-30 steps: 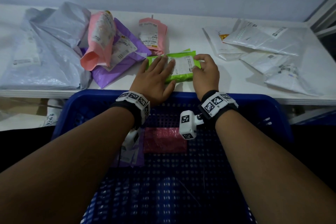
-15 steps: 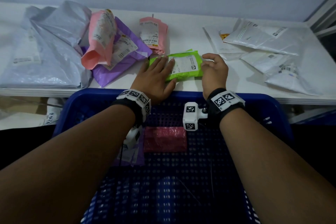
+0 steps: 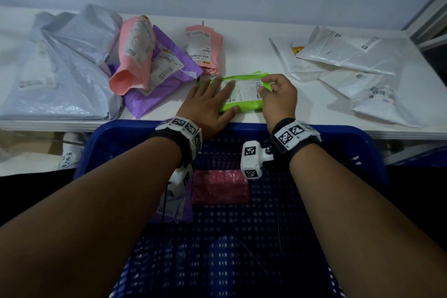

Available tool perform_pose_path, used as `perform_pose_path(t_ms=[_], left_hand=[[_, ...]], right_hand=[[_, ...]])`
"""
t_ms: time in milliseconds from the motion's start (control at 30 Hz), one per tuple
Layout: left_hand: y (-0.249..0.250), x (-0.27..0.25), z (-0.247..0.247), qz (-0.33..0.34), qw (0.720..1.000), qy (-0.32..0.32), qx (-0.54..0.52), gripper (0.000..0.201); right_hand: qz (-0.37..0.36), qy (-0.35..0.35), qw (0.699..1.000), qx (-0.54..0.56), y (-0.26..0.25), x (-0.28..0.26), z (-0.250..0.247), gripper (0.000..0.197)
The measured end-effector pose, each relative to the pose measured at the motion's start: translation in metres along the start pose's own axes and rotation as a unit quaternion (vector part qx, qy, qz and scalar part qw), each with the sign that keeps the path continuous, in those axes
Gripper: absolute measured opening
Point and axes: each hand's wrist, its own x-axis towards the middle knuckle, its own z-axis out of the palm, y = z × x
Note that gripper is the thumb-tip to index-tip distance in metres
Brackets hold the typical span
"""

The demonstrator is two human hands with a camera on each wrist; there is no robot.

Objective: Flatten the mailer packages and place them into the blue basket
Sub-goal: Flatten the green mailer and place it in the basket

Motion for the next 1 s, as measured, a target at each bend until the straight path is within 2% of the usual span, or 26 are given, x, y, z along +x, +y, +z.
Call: perform_pose_path(t_ms=[267, 533, 600, 700, 767, 800, 867, 900, 933, 1000], left_hand=[[0.003, 0.001, -0.003, -0.011, 1.0, -0.023, 0.002, 0.084], [0.003, 0.001, -0.003, -0.005, 1.0, -0.023, 0.0, 0.078], [0.003, 0.001, -0.003, -0.006, 1.0, -0.024, 0.009, 0.08], [0.003, 0.001, -0.002, -0.01, 0.999, -0.029, 0.014, 0.081], [0.003, 0.001, -0.002, -0.014, 0.999, -0.034, 0.015, 0.084], [0.003, 0.001, -0.002, -0.014, 0.999, -0.036, 0.016, 0.086], [0.003, 0.001, -0.003, -0.011, 0.999, -0.04, 0.022, 0.086], [0.003, 0.002, -0.003, -0.004, 0.999, -0.045, 0.03, 0.085], [0.003, 0.002, -0.003, 0.004, 0.998, -0.051, 0.042, 0.084], [0.003, 0.002, -0.004, 0.013, 0.997, -0.045, 0.059, 0.081]], right_hand=[[-0.017, 0.066, 0.994, -0.086, 0.0, -0.003, 0.005, 0.022], [-0.06, 0.088, 0.98, -0.165, 0.0, -0.009, 0.002, 0.012], [-0.07, 0.104, 0.974, -0.187, 0.001, -0.009, 0.003, 0.017], [-0.119, 0.119, 0.951, -0.261, 0.003, -0.011, 0.009, 0.033], [-0.172, 0.121, 0.902, -0.376, 0.001, -0.016, 0.014, 0.042], [-0.203, 0.107, 0.868, -0.44, -0.001, -0.019, 0.017, 0.046], [-0.294, 0.033, 0.813, -0.502, -0.006, -0.023, 0.026, 0.048], [-0.344, -0.025, 0.802, -0.488, -0.007, -0.023, 0.032, 0.045], [-0.381, -0.093, 0.803, -0.45, -0.007, -0.024, 0.037, 0.041], [-0.382, -0.208, 0.81, -0.393, -0.005, -0.022, 0.046, 0.04]])
